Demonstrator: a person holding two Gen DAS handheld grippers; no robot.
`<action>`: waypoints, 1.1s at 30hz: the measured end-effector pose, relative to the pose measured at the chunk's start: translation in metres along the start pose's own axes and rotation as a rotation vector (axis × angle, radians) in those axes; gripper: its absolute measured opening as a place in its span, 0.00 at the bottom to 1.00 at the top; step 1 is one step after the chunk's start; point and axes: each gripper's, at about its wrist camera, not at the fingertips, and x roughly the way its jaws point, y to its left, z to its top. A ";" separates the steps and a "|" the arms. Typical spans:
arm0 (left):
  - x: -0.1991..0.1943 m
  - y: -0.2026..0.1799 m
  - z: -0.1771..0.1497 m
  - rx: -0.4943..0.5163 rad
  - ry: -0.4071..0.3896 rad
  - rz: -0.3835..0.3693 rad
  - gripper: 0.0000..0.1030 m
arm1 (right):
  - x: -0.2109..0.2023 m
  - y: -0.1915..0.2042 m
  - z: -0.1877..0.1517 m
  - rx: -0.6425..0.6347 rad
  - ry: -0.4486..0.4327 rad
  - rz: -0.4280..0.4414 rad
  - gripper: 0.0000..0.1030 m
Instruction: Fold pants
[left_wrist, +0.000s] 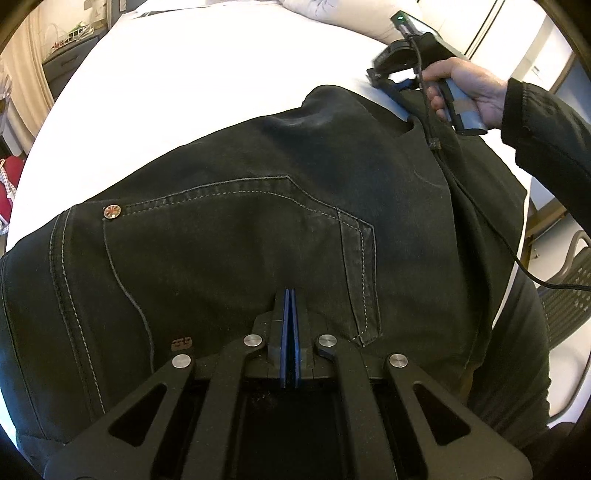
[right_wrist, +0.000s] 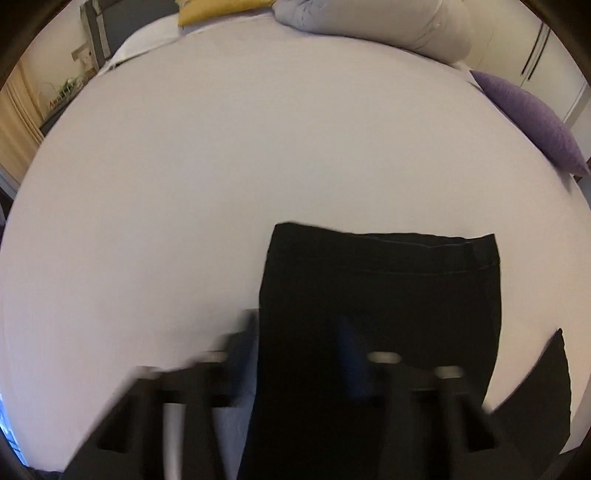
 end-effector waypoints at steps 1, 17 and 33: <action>0.000 0.000 0.001 0.002 0.000 0.002 0.01 | -0.006 -0.010 -0.002 0.025 -0.012 0.023 0.07; 0.010 -0.021 0.012 0.028 0.025 0.051 0.01 | -0.123 -0.310 -0.196 0.848 -0.359 0.331 0.06; 0.016 -0.033 0.014 0.022 0.047 0.107 0.01 | -0.057 -0.329 -0.205 1.049 -0.306 0.564 0.56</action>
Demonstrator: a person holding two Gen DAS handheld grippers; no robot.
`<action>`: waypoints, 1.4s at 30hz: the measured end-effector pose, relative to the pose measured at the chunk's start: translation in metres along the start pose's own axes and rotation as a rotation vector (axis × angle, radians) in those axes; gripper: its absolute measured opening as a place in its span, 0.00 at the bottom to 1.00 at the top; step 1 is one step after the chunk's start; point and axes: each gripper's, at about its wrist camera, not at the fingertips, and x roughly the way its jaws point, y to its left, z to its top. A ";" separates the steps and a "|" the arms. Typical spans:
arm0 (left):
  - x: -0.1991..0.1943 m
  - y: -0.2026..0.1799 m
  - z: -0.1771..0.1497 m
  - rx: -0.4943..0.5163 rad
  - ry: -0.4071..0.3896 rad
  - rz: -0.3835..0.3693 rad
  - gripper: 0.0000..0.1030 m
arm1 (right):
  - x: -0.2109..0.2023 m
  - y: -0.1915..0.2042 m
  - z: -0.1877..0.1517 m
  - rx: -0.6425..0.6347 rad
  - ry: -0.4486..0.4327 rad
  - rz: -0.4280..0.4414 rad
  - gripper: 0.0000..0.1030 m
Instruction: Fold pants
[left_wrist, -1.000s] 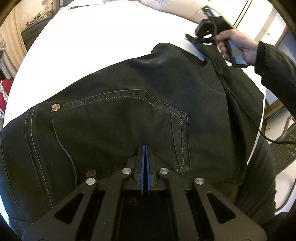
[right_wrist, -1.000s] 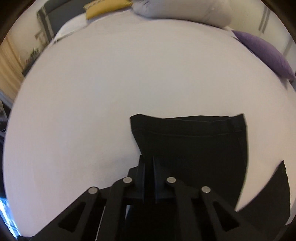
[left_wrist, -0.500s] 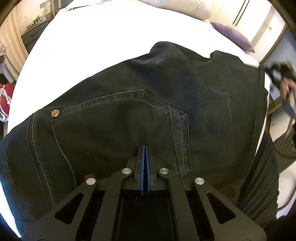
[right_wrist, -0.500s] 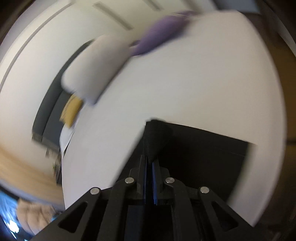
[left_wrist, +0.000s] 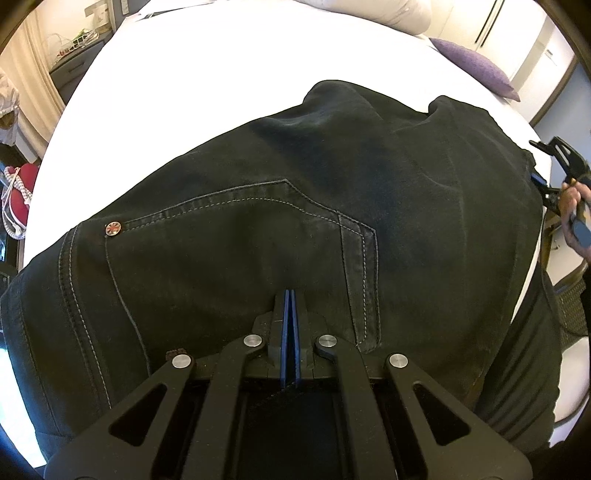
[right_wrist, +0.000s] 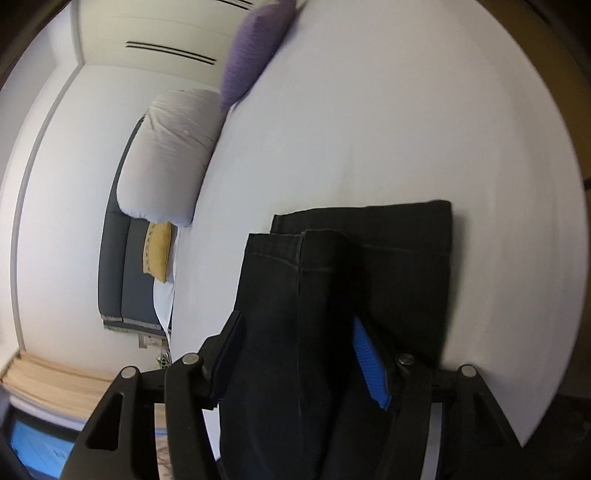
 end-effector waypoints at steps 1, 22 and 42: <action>0.000 0.000 0.000 0.000 0.000 0.003 0.01 | 0.002 0.000 -0.001 0.000 0.004 0.001 0.50; 0.001 -0.012 0.004 0.018 0.015 0.045 0.01 | -0.041 -0.032 0.004 0.053 -0.004 0.055 0.40; 0.000 -0.010 0.001 0.014 0.012 0.039 0.01 | -0.015 -0.024 0.009 0.079 0.025 0.022 0.04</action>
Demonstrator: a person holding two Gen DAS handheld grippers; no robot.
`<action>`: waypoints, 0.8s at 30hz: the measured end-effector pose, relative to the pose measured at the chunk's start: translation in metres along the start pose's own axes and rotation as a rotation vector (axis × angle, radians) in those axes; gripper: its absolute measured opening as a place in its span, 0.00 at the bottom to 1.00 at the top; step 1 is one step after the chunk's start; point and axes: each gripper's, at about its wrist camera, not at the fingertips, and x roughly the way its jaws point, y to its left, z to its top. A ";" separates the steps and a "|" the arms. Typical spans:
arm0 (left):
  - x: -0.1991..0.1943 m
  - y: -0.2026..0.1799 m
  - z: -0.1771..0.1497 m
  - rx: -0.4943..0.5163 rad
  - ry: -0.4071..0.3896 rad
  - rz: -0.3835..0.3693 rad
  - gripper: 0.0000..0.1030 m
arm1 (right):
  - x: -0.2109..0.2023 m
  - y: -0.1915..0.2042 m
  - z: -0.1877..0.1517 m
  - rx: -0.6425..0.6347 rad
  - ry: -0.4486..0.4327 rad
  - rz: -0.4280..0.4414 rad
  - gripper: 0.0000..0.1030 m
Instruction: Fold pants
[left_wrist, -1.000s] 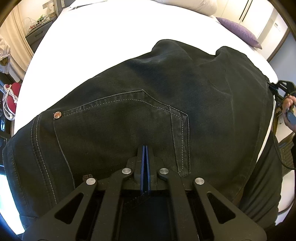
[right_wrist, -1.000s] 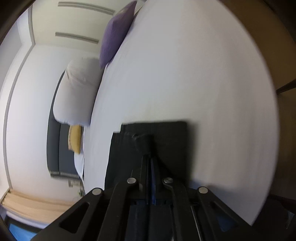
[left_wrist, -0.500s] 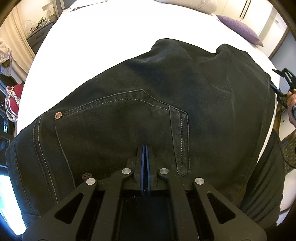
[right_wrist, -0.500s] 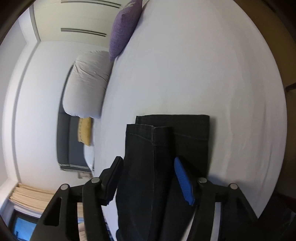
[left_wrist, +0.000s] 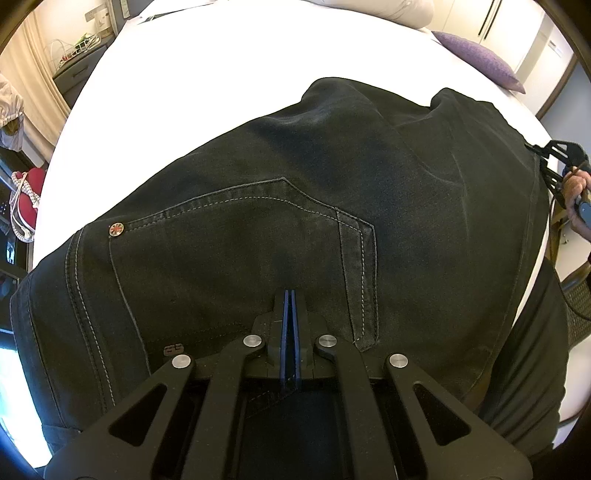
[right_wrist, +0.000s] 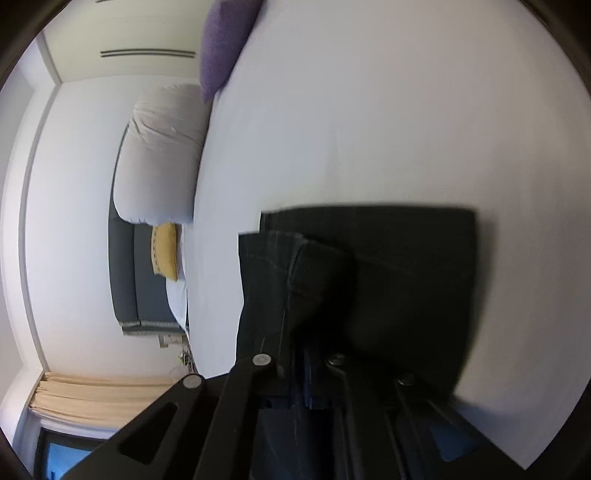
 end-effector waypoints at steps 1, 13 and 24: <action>0.000 0.000 0.000 -0.001 0.000 0.000 0.01 | -0.004 -0.001 0.000 -0.001 -0.017 -0.006 0.04; -0.003 -0.002 0.002 0.030 0.003 0.000 0.01 | -0.037 -0.021 0.004 0.057 -0.110 -0.044 0.03; -0.010 0.015 -0.011 0.000 -0.015 -0.049 0.01 | -0.042 -0.025 0.005 0.029 -0.075 -0.093 0.03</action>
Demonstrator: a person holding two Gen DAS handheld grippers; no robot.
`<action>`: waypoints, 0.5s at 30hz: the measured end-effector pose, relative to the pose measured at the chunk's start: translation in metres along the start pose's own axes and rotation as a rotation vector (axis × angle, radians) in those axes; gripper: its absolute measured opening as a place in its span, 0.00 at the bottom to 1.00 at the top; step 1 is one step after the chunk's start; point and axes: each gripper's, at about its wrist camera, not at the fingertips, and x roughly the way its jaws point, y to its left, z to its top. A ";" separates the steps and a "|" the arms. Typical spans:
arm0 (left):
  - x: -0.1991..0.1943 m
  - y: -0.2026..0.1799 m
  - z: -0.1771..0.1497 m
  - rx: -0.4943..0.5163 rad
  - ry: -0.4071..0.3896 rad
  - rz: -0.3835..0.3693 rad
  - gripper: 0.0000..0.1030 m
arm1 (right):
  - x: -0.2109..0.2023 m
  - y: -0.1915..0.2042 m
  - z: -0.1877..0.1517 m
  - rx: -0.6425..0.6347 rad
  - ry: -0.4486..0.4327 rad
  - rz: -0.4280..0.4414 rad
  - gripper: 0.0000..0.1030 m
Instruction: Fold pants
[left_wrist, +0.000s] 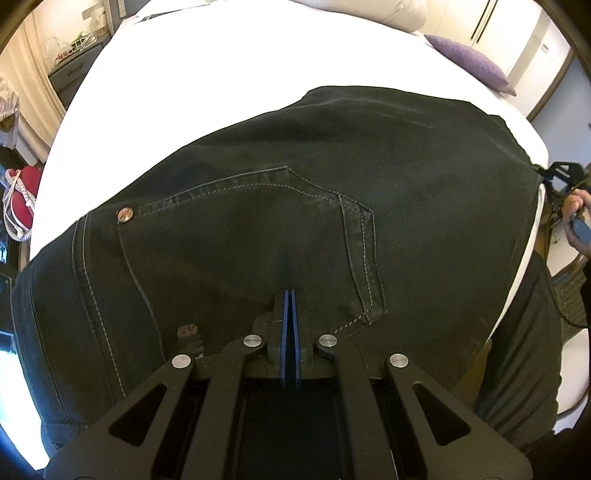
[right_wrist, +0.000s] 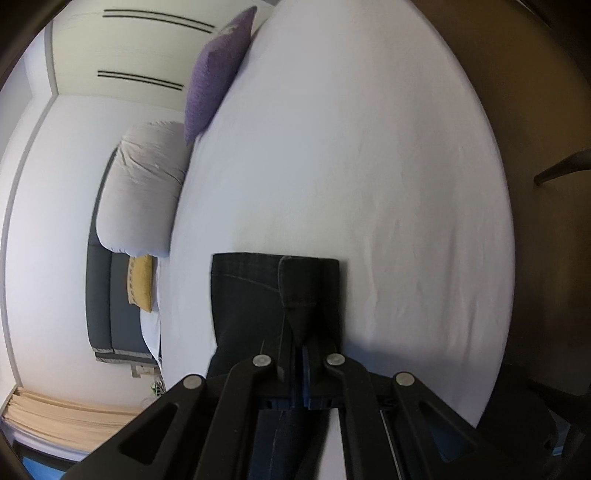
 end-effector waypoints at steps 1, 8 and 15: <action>-0.001 0.002 -0.001 -0.001 -0.002 -0.004 0.01 | 0.004 0.000 0.002 -0.009 0.006 -0.005 0.02; -0.009 0.007 -0.013 0.011 -0.001 0.000 0.01 | 0.005 0.005 0.001 -0.056 -0.002 -0.041 0.02; -0.025 0.010 -0.035 -0.002 -0.011 0.006 0.01 | -0.015 0.009 0.006 -0.075 -0.002 -0.036 0.11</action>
